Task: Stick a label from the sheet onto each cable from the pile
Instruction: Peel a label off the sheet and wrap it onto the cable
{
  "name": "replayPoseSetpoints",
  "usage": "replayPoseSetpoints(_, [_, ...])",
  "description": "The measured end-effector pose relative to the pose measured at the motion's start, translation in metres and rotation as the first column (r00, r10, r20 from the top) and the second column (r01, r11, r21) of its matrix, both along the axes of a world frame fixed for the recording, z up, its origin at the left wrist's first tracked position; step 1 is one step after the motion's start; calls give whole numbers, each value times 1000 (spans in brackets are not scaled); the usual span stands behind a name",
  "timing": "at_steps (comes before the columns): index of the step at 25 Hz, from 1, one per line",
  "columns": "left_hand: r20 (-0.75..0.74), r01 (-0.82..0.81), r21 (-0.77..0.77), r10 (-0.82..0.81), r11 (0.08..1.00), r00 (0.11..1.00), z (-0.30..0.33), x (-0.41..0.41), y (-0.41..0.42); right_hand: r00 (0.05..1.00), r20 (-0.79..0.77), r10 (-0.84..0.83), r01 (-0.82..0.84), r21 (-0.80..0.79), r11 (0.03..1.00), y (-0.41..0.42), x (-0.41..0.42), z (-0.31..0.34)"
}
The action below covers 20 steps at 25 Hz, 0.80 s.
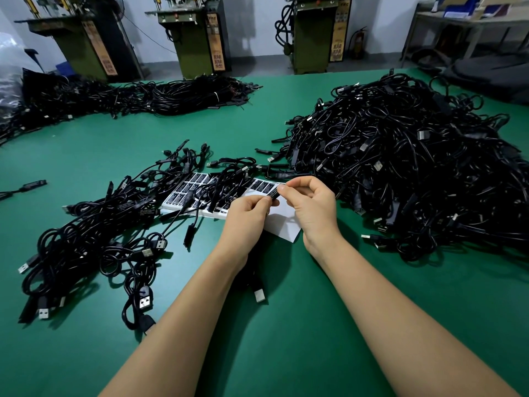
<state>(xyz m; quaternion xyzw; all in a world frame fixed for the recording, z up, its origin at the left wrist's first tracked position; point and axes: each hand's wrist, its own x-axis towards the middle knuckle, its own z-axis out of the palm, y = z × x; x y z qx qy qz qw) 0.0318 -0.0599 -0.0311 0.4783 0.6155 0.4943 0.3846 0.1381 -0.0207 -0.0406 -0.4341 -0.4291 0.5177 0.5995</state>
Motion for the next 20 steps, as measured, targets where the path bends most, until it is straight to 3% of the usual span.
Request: replayPoseSetpoints(20, [45, 23, 18, -24, 1000, 999, -3, -4, 2, 998, 59, -23, 23, 1, 1000, -1, -2, -2])
